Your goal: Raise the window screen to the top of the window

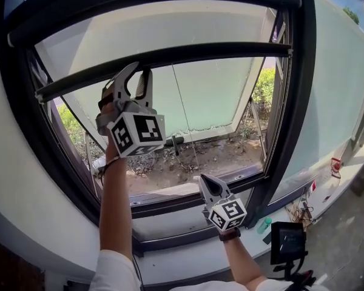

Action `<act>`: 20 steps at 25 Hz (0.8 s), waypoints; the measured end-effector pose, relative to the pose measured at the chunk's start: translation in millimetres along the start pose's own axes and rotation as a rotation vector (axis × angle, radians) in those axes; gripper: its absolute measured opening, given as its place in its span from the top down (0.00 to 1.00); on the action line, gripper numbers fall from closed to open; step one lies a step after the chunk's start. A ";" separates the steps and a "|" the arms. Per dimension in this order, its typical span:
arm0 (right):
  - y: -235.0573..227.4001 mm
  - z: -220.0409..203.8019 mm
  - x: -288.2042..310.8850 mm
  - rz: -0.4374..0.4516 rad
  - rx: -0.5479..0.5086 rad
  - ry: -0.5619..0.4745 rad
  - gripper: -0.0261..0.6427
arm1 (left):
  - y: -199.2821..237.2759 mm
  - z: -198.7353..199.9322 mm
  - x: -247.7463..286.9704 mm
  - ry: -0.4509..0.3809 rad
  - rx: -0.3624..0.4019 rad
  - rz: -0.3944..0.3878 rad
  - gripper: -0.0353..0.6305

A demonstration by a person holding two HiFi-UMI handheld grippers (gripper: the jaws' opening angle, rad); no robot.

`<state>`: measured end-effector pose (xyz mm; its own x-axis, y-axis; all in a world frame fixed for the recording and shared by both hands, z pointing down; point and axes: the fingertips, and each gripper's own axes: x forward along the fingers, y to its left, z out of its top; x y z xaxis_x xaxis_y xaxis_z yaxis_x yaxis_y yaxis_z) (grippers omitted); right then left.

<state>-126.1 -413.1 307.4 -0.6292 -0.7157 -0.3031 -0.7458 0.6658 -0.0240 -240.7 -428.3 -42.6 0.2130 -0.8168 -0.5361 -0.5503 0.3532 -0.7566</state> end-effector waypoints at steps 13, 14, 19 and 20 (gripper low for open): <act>38.7 50.7 31.3 0.101 -0.032 -0.082 0.95 | 48.2 19.9 30.0 -0.147 -0.074 0.045 0.84; 42.5 55.3 32.3 0.111 -0.034 -0.096 0.95 | 52.0 21.9 32.6 -0.140 -0.072 0.045 0.84; 45.6 79.9 39.5 0.123 -0.045 -0.143 0.95 | 72.7 31.9 46.7 -0.103 -0.059 0.021 0.84; 44.4 83.7 42.6 0.125 -0.057 -0.143 0.95 | 76.6 33.9 48.9 -0.106 -0.070 0.013 0.84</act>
<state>-167.6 -396.3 213.7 -0.6833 -0.5880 -0.4328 -0.6775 0.7317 0.0756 -245.1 -425.7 -139.5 0.2876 -0.7583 -0.5850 -0.6080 0.3274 -0.7233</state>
